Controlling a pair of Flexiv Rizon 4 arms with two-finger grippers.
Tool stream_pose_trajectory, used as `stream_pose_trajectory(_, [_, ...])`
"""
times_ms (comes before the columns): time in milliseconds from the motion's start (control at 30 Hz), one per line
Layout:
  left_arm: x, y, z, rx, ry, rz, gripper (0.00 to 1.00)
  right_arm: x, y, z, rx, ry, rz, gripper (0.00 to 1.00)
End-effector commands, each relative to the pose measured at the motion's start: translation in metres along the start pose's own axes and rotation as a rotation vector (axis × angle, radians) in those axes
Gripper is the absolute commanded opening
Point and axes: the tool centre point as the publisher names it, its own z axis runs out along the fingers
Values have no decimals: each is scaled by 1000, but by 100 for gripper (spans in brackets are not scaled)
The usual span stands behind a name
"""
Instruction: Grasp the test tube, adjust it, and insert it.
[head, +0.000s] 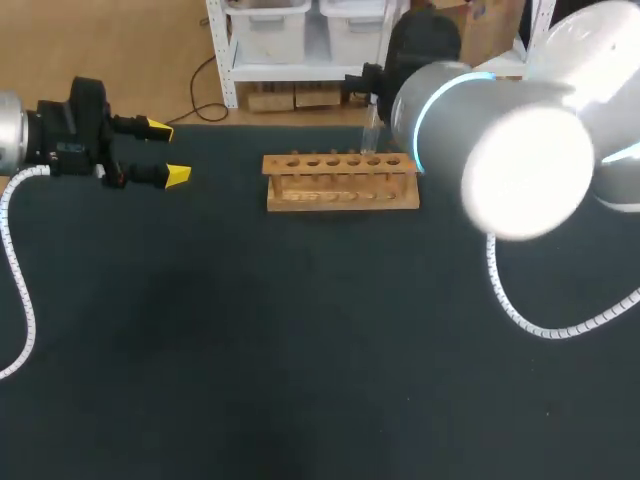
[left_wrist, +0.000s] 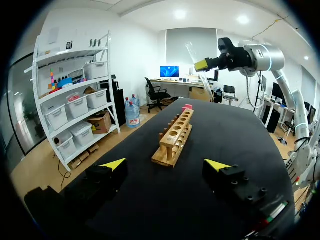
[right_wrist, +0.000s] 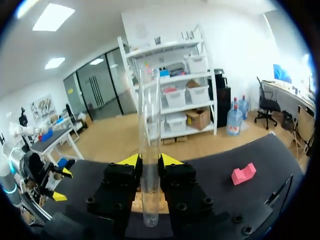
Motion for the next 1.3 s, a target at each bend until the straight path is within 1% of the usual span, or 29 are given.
stream_pose_trajectory(33, [1, 0, 0, 0, -5, 3, 100, 4, -3, 8, -14, -584, -8, 0])
stream_pose_trajectory(200, [1, 0, 0, 0, -5, 3, 100, 5, -4, 15, -42, -599, -48, 0])
stream_pose_trajectory(500, [1, 0, 0, 0, -5, 3, 100, 7, -9, 18, -69, -557, -75, 0])
stream_pose_trajectory(700, [1, 0, 0, 0, -5, 3, 100, 11, -8, 20, -76, -556, -101, 0])
stream_pose_trajectory(1067, [1, 0, 0, 0, -5, 3, 100, 18, -14, 42, -99, -561, -120, 0])
stream_pose_trajectory(1300, [1, 0, 0, 0, -5, 3, 100, 26, -18, 54, -105, -562, -174, 0])
